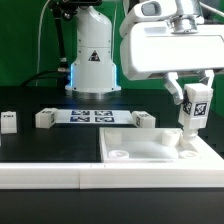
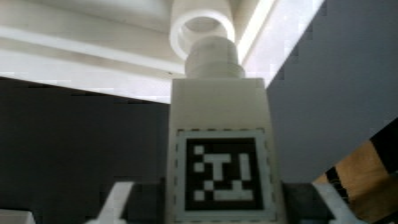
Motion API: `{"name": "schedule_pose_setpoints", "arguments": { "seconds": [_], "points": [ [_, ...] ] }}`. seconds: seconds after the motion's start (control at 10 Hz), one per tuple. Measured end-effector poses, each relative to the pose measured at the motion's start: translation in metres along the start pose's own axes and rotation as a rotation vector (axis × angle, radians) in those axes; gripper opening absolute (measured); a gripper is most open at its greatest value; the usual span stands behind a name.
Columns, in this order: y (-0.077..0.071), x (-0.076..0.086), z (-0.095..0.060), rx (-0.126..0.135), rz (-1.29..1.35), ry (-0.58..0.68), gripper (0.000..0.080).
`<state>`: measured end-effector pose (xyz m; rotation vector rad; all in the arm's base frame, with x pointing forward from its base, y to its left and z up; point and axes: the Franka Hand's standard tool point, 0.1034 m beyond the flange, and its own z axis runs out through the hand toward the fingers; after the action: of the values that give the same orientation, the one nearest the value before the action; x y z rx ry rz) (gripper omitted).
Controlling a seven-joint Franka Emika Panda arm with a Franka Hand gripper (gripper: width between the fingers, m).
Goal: Assemble one leg
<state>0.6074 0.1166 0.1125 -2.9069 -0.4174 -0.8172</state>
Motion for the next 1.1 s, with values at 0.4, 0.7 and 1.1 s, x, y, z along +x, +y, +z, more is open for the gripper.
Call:
{"name": "schedule_pose_setpoints", "arguments": {
  "seconds": [0.4,0.7,1.1],
  "points": [
    [-0.003,-0.007,0.008,0.005,0.002,-0.009,0.0291],
    [0.000,-0.006,0.020,0.009,0.011,-0.016,0.0291],
    [0.003,-0.013,0.028,0.000,0.017,0.009,0.0291]
  ]
}}
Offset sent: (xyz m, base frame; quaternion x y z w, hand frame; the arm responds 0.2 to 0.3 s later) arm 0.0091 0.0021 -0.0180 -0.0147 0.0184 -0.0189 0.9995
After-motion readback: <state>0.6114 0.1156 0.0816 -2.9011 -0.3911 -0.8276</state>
